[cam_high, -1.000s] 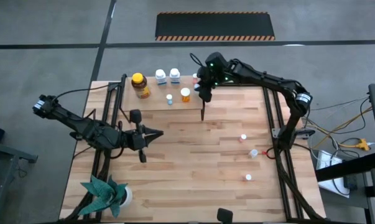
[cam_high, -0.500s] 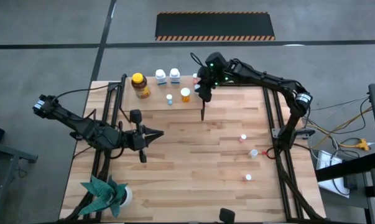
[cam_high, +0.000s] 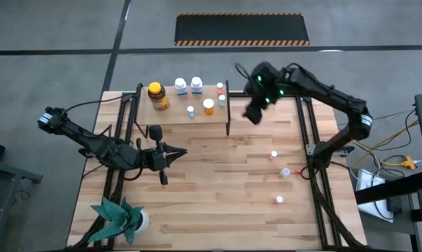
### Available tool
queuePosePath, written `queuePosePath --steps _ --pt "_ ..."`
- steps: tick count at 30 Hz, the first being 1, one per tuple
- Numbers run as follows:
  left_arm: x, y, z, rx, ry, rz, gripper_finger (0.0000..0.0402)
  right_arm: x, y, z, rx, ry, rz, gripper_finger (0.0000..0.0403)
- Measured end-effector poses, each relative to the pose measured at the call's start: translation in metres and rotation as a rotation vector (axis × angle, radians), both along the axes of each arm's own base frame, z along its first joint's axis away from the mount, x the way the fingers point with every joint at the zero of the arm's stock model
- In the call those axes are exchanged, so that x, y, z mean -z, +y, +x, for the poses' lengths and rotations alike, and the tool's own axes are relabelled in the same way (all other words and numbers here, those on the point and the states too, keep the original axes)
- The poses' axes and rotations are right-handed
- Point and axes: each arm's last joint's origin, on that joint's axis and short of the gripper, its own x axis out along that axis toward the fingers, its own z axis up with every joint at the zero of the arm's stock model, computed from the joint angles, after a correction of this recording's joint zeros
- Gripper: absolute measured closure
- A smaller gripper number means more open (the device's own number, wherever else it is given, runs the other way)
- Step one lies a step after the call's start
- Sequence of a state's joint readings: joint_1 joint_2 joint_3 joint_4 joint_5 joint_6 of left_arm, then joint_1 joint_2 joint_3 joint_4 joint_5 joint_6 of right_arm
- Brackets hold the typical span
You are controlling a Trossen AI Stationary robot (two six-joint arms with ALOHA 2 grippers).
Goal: Pick and place medicine bottles onto shelf by color
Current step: Put the top pink pill bottle on the shelf
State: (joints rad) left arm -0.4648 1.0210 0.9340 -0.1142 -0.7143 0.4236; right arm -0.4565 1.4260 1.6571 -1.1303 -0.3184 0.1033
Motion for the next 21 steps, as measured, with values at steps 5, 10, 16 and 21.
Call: queuePosePath --steps 5,10,16,21 --pt "0.001 0.0 0.001 0.0 0.001 0.0 0.0393 0.023 0.04 -0.019 0.067 0.175 0.132 0.0195" --pt "0.001 0.0 0.001 0.0 0.001 0.0 0.0393 0.064 0.068 -0.04 0.216 0.366 0.197 0.0195" --pt "0.001 0.0 0.001 0.0 0.001 0.001 0.0393 0.113 0.083 -0.063 0.346 0.548 0.177 0.0195" --pt "0.0 0.0 0.001 0.0 0.0 0.001 0.0393 0.141 0.084 -0.068 0.367 0.579 0.174 0.0195"
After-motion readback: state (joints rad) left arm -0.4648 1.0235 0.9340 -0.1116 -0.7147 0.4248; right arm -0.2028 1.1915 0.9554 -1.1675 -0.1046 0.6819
